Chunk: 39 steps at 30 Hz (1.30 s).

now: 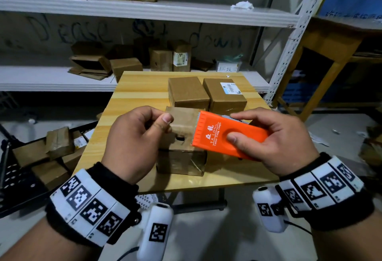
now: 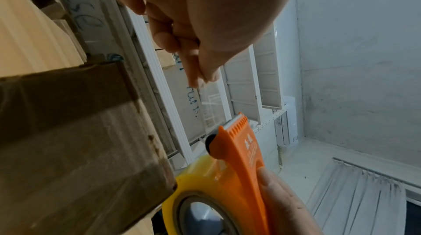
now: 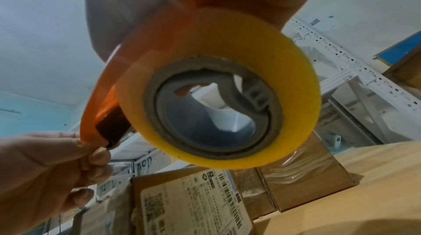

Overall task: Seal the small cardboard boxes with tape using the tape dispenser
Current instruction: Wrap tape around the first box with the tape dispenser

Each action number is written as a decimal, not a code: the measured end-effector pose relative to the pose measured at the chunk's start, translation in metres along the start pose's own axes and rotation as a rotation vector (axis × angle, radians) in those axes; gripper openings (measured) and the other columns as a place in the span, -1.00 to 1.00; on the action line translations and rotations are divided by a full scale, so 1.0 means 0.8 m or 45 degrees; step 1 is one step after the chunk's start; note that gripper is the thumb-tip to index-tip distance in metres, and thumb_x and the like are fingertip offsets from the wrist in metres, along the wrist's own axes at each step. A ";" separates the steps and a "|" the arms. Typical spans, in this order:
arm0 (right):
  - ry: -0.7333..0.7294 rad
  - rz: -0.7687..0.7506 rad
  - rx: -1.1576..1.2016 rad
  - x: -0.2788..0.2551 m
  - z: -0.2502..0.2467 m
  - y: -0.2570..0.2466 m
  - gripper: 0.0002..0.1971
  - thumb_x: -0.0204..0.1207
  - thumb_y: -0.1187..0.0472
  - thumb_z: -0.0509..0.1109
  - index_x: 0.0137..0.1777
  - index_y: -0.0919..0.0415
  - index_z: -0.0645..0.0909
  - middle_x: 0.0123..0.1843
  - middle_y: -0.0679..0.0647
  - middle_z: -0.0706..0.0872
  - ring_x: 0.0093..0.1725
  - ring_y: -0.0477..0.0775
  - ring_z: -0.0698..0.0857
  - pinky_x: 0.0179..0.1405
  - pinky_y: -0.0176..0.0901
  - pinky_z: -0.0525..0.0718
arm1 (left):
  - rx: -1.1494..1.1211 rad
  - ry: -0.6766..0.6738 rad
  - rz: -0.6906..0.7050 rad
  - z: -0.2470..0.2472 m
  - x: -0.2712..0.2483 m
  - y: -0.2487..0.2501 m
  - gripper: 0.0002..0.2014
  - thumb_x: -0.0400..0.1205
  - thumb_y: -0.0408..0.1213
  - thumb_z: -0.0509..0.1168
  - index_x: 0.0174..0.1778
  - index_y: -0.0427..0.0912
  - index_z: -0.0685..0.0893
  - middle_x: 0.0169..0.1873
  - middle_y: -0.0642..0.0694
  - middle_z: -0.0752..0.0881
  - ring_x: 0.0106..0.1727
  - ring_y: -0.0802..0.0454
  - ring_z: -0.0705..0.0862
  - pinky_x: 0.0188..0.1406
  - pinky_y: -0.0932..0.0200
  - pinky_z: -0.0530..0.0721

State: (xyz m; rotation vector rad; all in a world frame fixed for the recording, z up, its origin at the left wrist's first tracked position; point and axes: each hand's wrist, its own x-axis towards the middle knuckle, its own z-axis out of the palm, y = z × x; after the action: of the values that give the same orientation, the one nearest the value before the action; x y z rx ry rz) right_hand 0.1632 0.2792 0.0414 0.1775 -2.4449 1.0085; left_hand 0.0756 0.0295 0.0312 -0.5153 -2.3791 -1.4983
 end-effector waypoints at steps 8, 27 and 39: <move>0.016 0.030 -0.003 0.002 -0.003 0.006 -0.64 0.30 -0.41 0.51 0.09 -0.43 0.70 0.16 -0.56 0.72 0.12 -0.41 0.73 -0.07 -0.59 0.64 | 0.039 0.014 -0.009 -0.005 0.005 -0.009 -0.84 0.74 -0.19 0.40 -0.10 -0.07 0.84 -0.29 0.17 0.80 -0.17 0.49 0.71 -0.30 0.63 0.51; 0.196 0.195 -0.369 -0.001 -0.022 0.024 -0.46 0.31 -0.44 0.47 0.20 -0.17 0.83 0.04 -0.14 0.88 -0.06 -0.14 0.79 -0.07 -0.22 0.71 | 0.077 0.076 0.068 -0.029 0.009 -0.014 -0.83 0.74 -0.07 0.37 -0.10 0.03 0.82 -0.19 0.17 0.83 -0.07 0.40 0.72 -0.24 0.56 0.54; 0.222 0.540 -0.589 0.010 -0.002 0.012 -0.54 0.38 -0.48 0.48 0.12 -0.24 0.79 -0.11 -0.21 0.69 -0.12 -0.08 0.65 -0.15 -0.14 0.64 | 0.277 -0.069 0.543 -0.007 -0.018 0.012 -0.76 0.71 0.01 0.32 -0.07 0.00 0.85 -0.19 0.21 0.75 0.00 0.03 0.64 0.05 -0.25 0.58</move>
State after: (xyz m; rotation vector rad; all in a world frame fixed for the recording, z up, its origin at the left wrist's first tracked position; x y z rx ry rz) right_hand 0.1536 0.2877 0.0402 -0.5778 -2.5235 0.5534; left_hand 0.0933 0.0260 0.0354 -0.9451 -2.2456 -1.0390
